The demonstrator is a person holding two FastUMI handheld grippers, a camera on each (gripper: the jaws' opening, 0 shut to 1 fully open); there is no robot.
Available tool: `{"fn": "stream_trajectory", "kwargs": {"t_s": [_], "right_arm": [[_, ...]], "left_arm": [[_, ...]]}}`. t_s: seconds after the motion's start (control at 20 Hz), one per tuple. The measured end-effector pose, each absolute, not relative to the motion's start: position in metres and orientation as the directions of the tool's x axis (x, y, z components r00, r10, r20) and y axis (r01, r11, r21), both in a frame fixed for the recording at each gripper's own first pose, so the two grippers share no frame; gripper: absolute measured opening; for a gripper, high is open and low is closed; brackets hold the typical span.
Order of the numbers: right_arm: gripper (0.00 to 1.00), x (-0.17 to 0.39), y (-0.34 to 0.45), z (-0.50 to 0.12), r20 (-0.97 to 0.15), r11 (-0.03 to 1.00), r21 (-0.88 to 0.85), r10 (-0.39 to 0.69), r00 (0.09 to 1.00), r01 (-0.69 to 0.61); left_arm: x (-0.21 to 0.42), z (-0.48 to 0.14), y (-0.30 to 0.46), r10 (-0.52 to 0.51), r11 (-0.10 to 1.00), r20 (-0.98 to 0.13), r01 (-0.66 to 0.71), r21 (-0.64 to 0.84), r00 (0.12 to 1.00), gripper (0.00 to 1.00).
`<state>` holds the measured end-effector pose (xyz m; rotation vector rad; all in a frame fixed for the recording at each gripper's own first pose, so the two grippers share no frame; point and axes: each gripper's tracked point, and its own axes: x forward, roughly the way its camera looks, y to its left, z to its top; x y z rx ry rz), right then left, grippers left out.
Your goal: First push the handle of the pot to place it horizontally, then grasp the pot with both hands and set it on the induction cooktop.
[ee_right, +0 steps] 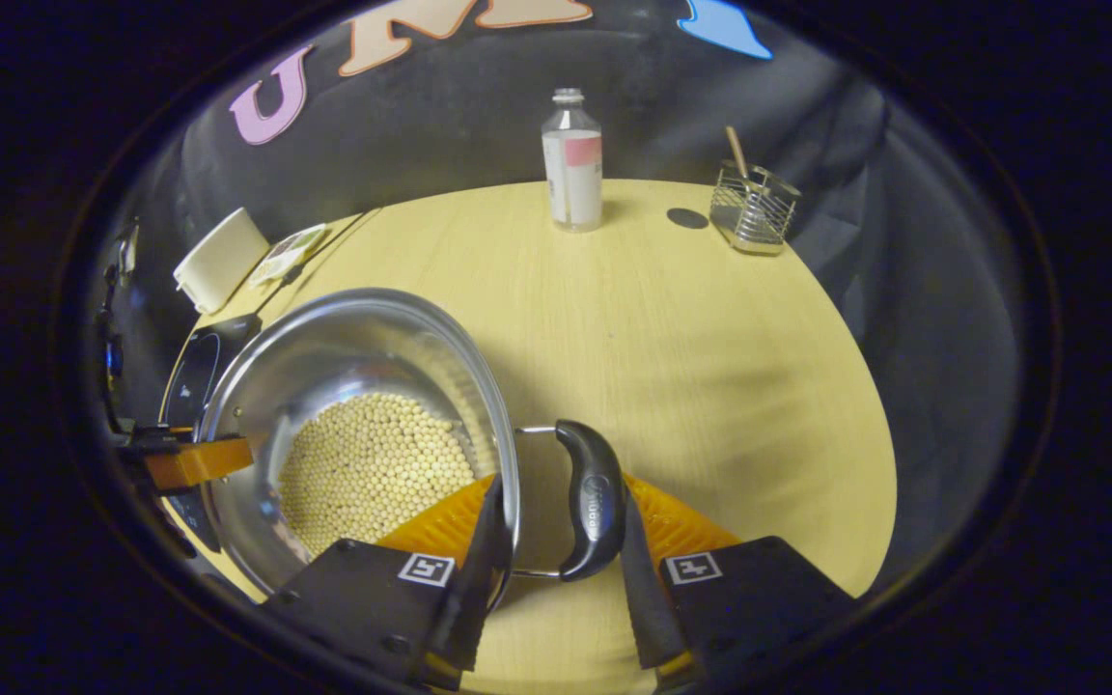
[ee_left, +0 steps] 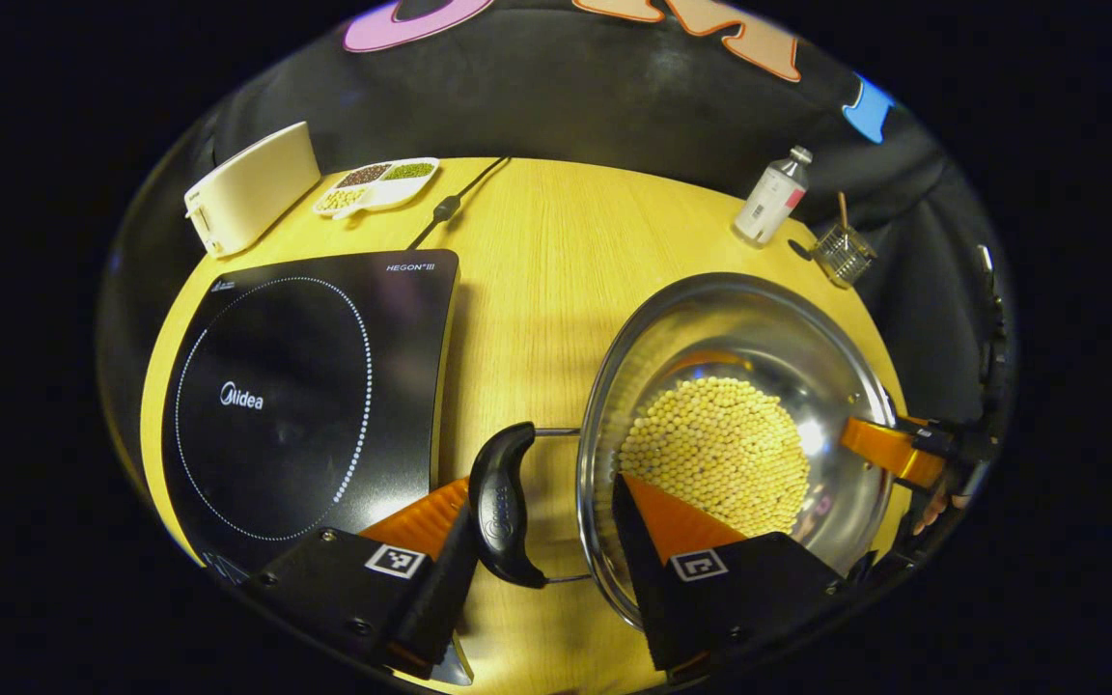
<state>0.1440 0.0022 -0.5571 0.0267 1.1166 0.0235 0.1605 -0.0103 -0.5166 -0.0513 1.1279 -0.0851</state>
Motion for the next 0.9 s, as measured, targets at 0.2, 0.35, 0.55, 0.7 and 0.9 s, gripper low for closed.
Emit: {"fn": "stream_trajectory", "kwargs": {"t_s": [0.2,0.35,0.55,0.7,0.9], "right_arm": [[0.52,0.137,0.004,-0.555,-0.912,0.998,0.056,0.037,0.408,0.035],[0.48,0.133,0.018,-0.536,-0.904,0.994,0.099,0.068,0.423,0.051],[0.51,0.136,0.053,-0.513,-0.89,0.99,0.138,0.107,0.444,0.039],[0.47,0.142,0.092,-0.497,-0.874,0.989,0.149,0.131,0.467,0.002],[0.47,0.146,0.156,-0.494,-0.87,0.989,0.146,0.146,0.471,-0.035]], "left_arm": [[0.159,-0.508,-0.006,-0.098,0.995,-0.908,0.033,-0.093,0.407,0.63],[0.17,-0.476,0.002,-0.091,0.996,-0.867,0.057,-0.072,0.49,0.61],[0.17,-0.438,0.034,-0.052,0.999,-0.846,0.025,-0.046,0.531,0.6],[0.167,-0.414,0.068,-0.03,0.999,-0.828,0.003,-0.035,0.56,0.6],[0.165,-0.411,0.134,-0.014,0.999,-0.82,-0.033,-0.04,0.572,0.6]]}}
